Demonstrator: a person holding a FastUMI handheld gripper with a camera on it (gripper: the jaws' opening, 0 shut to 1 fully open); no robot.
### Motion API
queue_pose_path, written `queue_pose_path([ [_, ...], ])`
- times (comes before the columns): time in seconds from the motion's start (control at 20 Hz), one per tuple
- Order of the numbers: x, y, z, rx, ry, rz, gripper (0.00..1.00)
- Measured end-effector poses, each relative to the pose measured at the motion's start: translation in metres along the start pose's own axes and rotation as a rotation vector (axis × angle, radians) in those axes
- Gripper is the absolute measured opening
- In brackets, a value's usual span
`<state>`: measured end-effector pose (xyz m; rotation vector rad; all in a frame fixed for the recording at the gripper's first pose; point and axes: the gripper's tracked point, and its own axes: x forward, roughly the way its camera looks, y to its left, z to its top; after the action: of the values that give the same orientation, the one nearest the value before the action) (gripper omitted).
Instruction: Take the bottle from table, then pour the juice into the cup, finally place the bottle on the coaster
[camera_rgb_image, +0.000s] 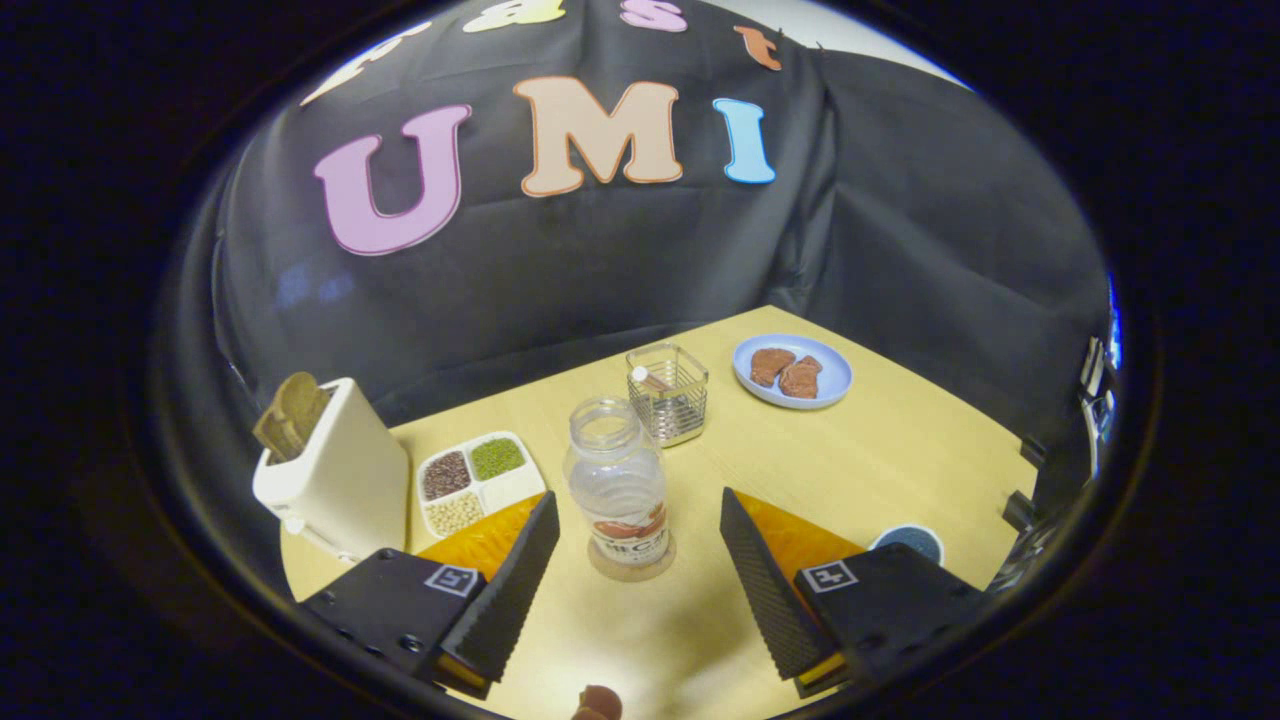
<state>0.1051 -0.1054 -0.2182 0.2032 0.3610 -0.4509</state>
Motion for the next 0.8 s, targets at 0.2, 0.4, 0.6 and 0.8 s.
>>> queue_pose_path([
  [0.2,-0.037,-0.002,0.018,-0.109,-0.034,0.076,1.0],
  [0.4,-0.07,0.018,0.05,-0.212,-0.087,0.222,1.0],
  [0.6,-0.097,0.026,0.086,-0.215,-0.133,0.32,1.0],
  [0.8,-0.119,0.023,0.116,-0.233,-0.168,0.367,1.0],
])
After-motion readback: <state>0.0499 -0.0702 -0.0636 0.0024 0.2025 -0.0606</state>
